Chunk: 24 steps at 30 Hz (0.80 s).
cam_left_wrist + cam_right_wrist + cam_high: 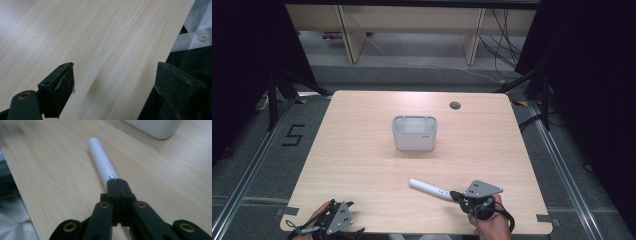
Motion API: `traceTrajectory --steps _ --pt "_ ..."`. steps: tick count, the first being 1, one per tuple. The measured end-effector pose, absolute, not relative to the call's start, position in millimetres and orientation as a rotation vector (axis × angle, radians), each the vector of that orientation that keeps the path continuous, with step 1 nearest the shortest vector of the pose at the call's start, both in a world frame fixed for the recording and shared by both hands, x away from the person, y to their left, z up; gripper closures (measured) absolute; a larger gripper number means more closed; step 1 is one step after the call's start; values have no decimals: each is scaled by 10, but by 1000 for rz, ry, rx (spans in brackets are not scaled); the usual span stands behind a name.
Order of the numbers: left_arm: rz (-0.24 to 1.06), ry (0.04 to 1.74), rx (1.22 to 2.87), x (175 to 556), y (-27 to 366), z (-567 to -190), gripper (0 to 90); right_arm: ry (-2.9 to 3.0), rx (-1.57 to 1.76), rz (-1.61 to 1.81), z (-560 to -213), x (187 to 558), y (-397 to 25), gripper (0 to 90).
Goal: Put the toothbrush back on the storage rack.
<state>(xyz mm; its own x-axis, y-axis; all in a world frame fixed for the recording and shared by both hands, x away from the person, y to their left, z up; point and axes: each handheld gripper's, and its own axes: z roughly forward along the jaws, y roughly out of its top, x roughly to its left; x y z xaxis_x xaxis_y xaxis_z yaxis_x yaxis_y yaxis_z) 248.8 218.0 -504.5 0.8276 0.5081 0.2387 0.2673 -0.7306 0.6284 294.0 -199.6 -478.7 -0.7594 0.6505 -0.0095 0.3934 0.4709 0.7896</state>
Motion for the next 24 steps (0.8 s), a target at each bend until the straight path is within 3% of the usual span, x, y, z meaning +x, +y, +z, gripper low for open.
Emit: traceTrajectory --steps 24 --pt "558 562 2423 2479 2170 -5054 156 2545 888 999 -4981 2942 -1916 898"
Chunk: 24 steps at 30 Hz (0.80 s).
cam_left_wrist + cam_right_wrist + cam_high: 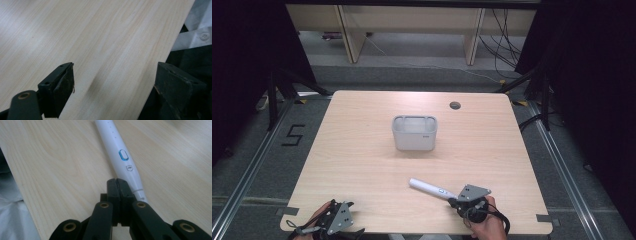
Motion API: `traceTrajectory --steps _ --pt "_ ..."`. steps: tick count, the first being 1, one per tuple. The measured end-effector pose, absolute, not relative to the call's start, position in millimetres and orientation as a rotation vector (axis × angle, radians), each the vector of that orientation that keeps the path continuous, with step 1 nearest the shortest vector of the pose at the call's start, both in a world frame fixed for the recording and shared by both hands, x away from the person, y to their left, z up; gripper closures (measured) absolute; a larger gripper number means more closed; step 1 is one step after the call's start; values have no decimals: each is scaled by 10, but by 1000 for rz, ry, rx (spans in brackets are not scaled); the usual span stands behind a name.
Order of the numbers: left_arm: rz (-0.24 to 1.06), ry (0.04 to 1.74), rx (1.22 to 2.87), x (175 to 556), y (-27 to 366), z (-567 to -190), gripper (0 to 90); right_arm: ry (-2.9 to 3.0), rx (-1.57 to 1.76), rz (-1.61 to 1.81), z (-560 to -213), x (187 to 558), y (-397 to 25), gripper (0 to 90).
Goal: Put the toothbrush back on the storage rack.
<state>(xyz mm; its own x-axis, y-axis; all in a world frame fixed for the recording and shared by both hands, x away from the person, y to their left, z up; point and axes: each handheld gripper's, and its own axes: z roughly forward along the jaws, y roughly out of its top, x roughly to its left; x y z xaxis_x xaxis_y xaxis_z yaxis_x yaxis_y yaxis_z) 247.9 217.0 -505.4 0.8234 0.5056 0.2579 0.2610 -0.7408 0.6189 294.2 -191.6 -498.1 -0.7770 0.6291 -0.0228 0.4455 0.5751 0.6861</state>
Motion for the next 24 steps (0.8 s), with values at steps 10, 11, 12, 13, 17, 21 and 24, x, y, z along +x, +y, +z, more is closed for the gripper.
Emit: traceTrajectory --steps 10,11,12,13,17,21,24 --pt "520 535 2458 2490 2186 -5032 156 2529 897 950 -5006 2987 -1959 897" --pt "520 536 2457 2490 2185 -5033 156 2530 900 949 -5007 2989 -1961 896" --pt "519 561 2421 2486 2172 -5053 156 2521 889 943 -5010 3000 -1966 897" --pt "524 567 2418 2487 2172 -5055 156 2524 898 936 -5009 3004 -1967 897" --pt "518 534 2460 2491 2183 -5037 156 2515 888 922 -5009 3043 -1976 896" --pt "517 559 2428 2483 2166 -5059 156 2507 904 896 -5016 3088 -1975 895" --pt "520 533 2464 2495 2180 -5043 156 2507 913 876 -5025 3122 -1975 895"
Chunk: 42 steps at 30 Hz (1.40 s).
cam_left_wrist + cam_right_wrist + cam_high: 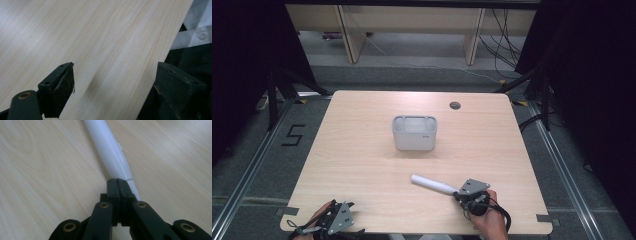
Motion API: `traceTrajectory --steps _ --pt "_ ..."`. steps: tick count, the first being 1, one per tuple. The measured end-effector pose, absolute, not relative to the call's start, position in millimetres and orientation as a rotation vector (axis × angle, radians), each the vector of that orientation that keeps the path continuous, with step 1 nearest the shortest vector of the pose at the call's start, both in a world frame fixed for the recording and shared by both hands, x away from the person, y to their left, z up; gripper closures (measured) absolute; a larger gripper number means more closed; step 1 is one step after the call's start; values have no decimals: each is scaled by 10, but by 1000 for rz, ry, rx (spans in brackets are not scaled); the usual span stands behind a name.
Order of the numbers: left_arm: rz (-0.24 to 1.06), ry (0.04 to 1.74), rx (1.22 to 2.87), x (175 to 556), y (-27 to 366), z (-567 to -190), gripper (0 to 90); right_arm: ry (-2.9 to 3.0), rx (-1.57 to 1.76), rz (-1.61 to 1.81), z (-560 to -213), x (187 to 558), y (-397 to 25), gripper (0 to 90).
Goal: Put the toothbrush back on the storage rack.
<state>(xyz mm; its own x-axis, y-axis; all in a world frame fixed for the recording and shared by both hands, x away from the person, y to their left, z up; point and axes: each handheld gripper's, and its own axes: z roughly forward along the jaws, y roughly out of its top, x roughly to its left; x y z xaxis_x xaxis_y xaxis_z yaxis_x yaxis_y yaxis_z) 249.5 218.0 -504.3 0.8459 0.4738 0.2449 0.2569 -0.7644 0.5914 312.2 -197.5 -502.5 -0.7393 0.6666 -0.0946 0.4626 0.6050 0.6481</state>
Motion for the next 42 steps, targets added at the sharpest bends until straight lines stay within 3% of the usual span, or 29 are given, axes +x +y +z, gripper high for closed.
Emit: traceTrajectory --steps 42 --pt "518 540 2459 2478 2176 -5043 156 2398 891 701 -5058 3750 -1971 885"
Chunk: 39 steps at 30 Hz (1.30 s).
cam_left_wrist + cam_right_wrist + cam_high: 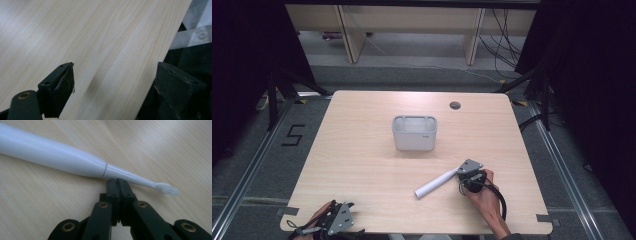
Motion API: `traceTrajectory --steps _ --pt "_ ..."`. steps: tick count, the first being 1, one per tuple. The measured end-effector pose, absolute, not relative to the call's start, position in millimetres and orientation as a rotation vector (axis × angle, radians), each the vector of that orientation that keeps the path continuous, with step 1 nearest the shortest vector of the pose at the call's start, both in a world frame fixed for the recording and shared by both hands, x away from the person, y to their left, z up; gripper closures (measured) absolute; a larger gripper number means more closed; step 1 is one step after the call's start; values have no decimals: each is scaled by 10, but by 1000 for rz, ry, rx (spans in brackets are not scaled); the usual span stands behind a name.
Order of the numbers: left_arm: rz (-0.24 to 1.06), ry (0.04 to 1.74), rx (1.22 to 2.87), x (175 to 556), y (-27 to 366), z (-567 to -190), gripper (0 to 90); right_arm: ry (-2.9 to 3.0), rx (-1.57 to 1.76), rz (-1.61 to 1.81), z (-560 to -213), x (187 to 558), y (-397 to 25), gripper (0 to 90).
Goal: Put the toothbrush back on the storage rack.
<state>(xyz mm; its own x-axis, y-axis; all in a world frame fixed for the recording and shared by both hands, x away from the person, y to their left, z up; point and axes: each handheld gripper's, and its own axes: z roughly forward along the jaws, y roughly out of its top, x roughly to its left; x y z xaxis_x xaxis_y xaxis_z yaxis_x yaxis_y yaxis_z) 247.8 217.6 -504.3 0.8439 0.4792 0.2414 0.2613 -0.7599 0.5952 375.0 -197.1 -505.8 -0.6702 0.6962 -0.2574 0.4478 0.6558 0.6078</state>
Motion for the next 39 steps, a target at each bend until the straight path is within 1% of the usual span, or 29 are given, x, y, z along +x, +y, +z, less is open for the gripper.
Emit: traceTrajectory --steps 15,19,20,22,29,32,34,35,39 --pt "515 534 2462 2477 2176 -5044 156 2372 851 693 -5038 3921 -1795 876" --pt "526 556 2453 2466 2173 -5050 156 2380 855 691 -5037 3950 -1748 873" --pt "533 539 2461 2473 2178 -5043 156 2382 836 687 -5035 3962 -1744 873" --pt "507 548 2460 2473 2179 -5049 156 2373 852 688 -5035 3968 -1714 873" --pt "520 538 2462 2474 2182 -5041 156 2386 864 692 -5054 4011 -1658 863" --pt "563 560 2436 2470 2165 -5068 156 2392 878 688 -5049 4023 -1632 858" --pt "534 558 2434 2467 2174 -5055 156 2398 879 694 -5048 4039 -1615 855" --pt "522 535 2461 2474 2186 -5036 156 2392 891 692 -5056 4037 -1598 852" --pt "520 536 2460 2475 2190 -5033 156 2394 885 674 -5042 4054 -1597 830"
